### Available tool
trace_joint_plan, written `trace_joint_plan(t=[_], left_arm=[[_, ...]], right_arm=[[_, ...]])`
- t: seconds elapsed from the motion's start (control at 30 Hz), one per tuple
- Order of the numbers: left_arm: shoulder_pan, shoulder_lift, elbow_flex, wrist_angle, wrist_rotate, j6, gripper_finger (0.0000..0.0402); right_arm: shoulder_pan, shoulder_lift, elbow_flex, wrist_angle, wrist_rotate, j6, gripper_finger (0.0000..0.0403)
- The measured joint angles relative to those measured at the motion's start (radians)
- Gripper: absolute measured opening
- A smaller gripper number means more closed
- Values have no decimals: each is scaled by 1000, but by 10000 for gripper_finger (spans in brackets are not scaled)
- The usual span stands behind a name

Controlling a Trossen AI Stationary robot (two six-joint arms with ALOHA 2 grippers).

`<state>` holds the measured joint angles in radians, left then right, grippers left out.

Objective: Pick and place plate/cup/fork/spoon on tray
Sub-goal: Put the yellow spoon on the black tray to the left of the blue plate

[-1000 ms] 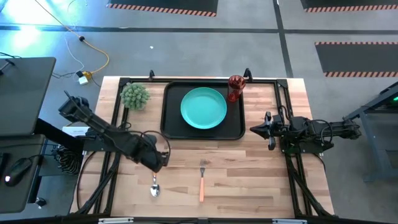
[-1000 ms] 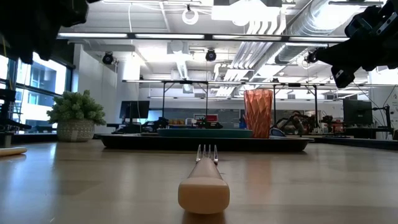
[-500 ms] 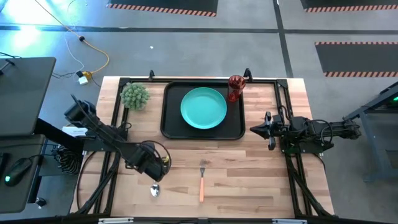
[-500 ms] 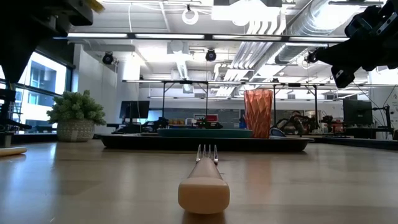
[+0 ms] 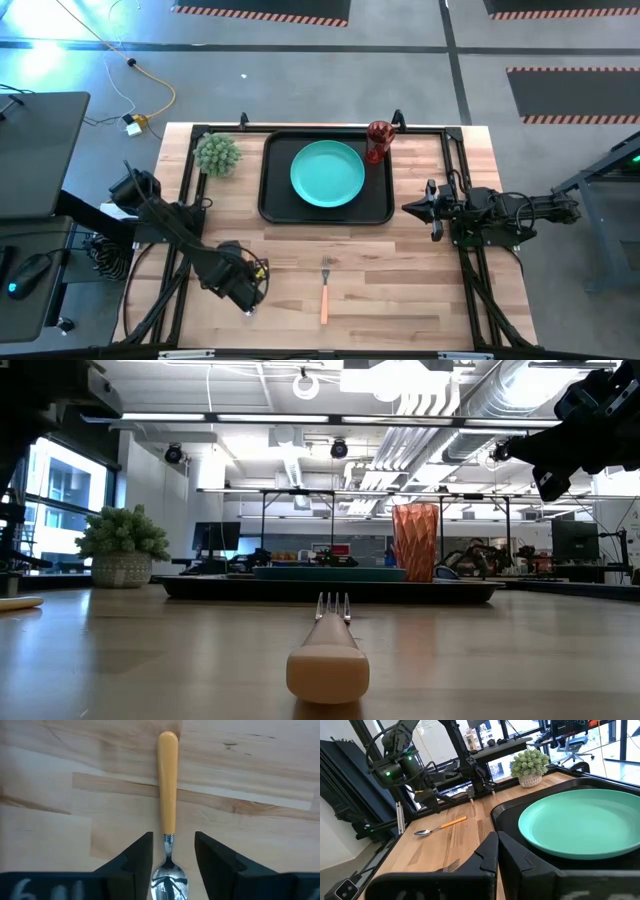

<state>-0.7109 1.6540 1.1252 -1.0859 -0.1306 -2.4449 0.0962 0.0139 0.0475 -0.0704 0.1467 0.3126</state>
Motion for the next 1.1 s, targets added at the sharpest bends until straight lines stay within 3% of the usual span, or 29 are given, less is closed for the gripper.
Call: trace_joint_plan(t=[0.33,0.93,1.1], left_arm=[[-6,90,0,51,31,-4,185],[45,201,-1,83,76,40,186],[44,187,-75,201,63,30,186]], right_arm=[[0,0,0,0,0,0,0],[0,0,0,0,0,0,0],[0,0,0,0,0,0,0]])
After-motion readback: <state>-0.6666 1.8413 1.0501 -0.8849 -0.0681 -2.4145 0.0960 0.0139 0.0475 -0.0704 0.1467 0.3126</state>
